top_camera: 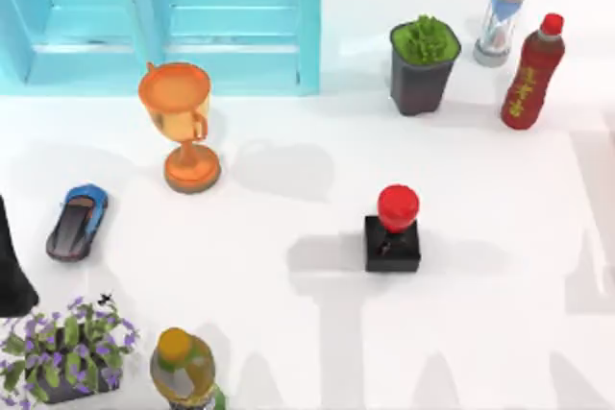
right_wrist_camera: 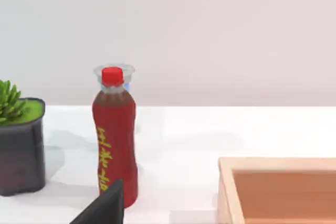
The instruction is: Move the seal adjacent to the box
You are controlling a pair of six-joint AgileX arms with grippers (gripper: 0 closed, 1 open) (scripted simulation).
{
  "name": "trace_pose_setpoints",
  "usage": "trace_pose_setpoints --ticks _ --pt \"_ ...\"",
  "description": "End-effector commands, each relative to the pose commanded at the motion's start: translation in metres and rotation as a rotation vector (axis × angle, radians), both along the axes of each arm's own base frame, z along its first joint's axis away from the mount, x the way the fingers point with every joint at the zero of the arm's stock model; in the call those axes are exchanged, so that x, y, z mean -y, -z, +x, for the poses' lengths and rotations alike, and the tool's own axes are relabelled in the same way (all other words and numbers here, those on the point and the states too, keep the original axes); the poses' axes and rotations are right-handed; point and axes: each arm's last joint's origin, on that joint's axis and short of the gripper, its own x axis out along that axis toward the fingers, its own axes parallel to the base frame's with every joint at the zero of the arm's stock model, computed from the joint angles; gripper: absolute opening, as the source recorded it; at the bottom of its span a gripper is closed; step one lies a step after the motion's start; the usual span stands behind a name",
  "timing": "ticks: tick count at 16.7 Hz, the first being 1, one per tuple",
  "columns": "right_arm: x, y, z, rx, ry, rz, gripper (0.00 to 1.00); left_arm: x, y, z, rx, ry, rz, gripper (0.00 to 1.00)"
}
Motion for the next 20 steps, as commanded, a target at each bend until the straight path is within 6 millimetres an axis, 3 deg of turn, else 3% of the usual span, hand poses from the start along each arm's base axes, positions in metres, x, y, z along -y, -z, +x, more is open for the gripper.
trace_pose_setpoints --ticks 5,11,15,20 --pt "-0.002 -0.010 0.000 -0.031 -0.018 0.018 1.00 0.000 0.000 0.000 0.000 0.000 0.000 1.00" --pt "-0.014 -0.071 0.013 -0.240 -0.096 0.115 1.00 0.000 0.000 0.000 0.000 0.000 0.000 1.00" --pt "-0.032 -0.121 0.046 -0.471 -0.147 0.182 1.00 0.000 0.000 0.000 0.000 0.000 0.000 1.00" --pt "-0.079 -0.163 0.112 -0.817 -0.177 0.217 1.00 0.000 0.000 0.000 0.000 0.000 0.000 1.00"
